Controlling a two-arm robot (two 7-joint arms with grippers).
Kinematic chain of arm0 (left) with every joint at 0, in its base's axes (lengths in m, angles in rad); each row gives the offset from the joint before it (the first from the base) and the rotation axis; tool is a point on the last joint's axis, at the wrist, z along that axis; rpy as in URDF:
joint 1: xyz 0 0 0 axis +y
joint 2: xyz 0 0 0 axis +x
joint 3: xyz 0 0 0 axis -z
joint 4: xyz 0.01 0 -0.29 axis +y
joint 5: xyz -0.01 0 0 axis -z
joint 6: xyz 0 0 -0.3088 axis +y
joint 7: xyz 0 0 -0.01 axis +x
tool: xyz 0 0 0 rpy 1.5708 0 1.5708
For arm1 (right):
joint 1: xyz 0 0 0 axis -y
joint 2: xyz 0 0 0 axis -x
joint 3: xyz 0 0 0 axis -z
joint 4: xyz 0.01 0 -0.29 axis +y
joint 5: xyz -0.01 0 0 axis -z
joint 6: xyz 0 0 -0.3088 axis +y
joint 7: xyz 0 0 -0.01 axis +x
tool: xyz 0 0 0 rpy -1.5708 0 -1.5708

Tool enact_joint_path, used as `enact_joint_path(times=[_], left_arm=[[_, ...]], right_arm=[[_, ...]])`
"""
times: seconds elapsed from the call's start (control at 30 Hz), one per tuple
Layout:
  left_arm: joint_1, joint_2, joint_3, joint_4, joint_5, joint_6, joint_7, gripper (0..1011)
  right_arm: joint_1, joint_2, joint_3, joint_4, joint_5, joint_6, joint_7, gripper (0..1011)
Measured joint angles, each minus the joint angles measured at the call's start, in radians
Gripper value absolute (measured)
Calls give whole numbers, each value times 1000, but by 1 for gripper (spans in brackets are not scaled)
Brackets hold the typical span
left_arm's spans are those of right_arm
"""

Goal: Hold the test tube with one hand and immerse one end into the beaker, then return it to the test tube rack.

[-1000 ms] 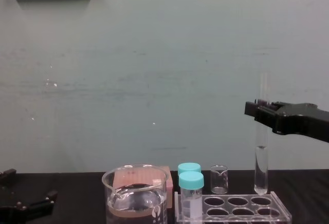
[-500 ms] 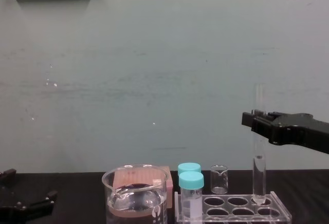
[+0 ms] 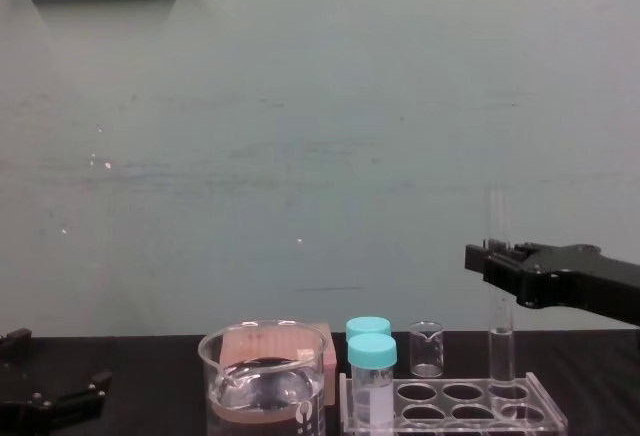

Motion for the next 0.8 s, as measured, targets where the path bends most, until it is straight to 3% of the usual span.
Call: enact_joint_path(times=[0.8], left_arm=[[0,0,0,0,0,0,0,1000]], right_arm=[[-14,-7,5,22,6,11,8,225]])
